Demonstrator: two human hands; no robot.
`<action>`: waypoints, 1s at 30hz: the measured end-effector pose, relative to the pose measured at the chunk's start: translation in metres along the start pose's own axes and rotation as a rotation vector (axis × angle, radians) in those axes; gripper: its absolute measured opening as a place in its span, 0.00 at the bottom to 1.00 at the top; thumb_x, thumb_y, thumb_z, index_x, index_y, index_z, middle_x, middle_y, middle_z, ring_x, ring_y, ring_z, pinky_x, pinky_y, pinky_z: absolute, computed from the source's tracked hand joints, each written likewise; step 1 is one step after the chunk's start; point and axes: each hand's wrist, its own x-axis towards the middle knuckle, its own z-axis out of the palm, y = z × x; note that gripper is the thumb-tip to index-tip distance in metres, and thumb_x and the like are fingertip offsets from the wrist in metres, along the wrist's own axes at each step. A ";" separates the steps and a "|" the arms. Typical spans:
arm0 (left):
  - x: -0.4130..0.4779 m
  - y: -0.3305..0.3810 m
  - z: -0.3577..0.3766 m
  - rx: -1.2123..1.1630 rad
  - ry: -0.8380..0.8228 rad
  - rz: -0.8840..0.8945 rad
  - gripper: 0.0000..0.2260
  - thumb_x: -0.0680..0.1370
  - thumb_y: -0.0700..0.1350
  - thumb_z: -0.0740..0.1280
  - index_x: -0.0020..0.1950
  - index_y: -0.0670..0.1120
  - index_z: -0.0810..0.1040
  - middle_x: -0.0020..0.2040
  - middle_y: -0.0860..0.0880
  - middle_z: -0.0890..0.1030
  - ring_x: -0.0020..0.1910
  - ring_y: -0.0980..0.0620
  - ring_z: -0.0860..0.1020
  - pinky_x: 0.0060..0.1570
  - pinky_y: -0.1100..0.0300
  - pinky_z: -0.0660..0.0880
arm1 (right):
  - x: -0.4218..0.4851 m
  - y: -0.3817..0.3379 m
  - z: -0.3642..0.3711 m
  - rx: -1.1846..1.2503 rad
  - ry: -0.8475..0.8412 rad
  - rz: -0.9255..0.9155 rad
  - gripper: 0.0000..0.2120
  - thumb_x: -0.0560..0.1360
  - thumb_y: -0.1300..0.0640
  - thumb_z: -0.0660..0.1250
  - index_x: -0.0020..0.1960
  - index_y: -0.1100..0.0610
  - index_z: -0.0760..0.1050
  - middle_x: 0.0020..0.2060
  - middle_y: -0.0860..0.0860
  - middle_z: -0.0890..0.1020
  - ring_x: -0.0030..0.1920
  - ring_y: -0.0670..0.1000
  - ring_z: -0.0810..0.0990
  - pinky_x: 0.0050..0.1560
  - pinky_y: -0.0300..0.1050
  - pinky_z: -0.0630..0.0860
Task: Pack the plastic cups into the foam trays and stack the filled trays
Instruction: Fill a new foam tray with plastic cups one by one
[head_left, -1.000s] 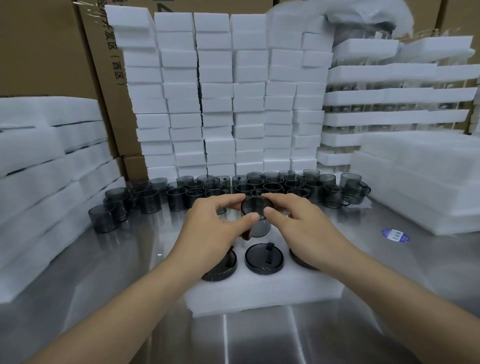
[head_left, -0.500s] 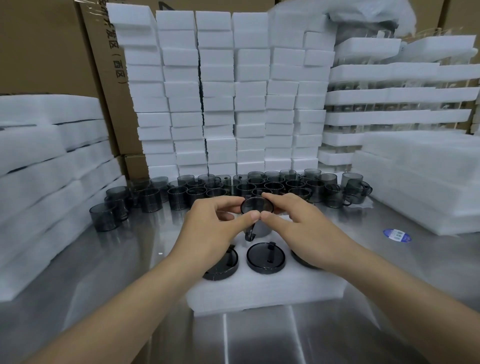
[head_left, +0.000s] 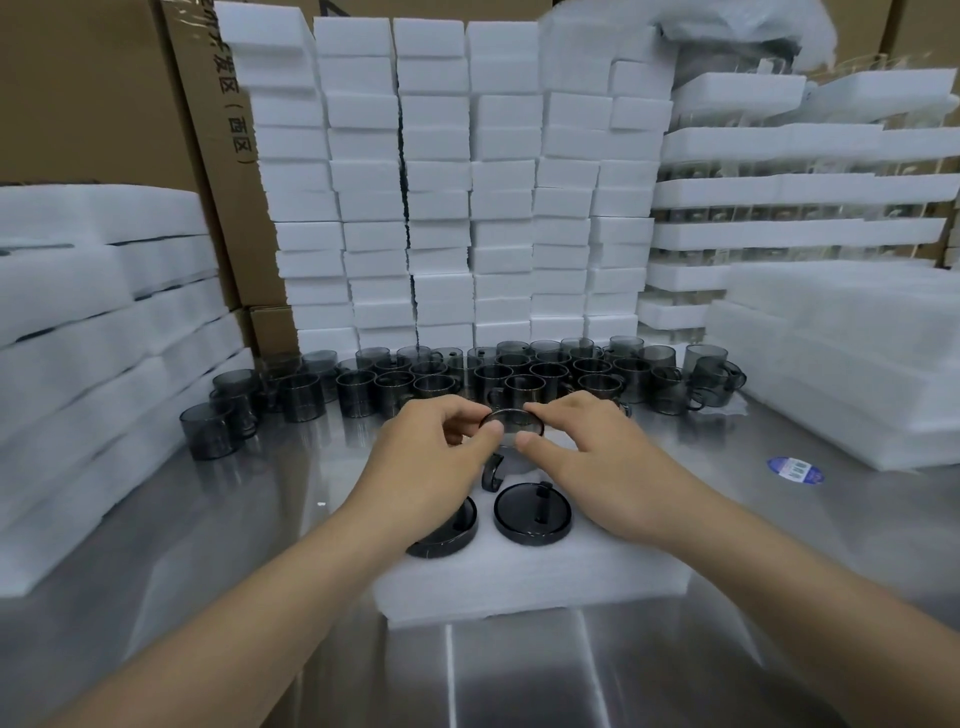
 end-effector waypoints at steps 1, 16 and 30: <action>0.000 0.000 0.000 0.065 -0.017 0.005 0.07 0.82 0.55 0.71 0.58 0.58 0.85 0.53 0.60 0.84 0.55 0.60 0.81 0.60 0.55 0.78 | 0.000 0.001 0.000 -0.040 -0.012 0.008 0.28 0.84 0.37 0.58 0.80 0.47 0.70 0.76 0.44 0.69 0.78 0.50 0.63 0.79 0.58 0.61; -0.003 0.009 -0.016 0.555 -0.172 0.089 0.16 0.82 0.67 0.63 0.63 0.63 0.84 0.62 0.58 0.81 0.70 0.49 0.71 0.69 0.44 0.70 | -0.005 -0.006 -0.004 -0.121 -0.015 0.042 0.21 0.79 0.34 0.65 0.69 0.41 0.76 0.71 0.40 0.74 0.69 0.47 0.75 0.69 0.53 0.73; 0.025 -0.128 -0.123 0.857 0.173 -0.206 0.33 0.82 0.54 0.68 0.85 0.57 0.60 0.86 0.46 0.58 0.84 0.42 0.55 0.78 0.40 0.65 | -0.008 -0.002 -0.002 -0.126 -0.013 0.009 0.26 0.77 0.31 0.58 0.69 0.41 0.77 0.70 0.38 0.72 0.69 0.47 0.73 0.70 0.54 0.72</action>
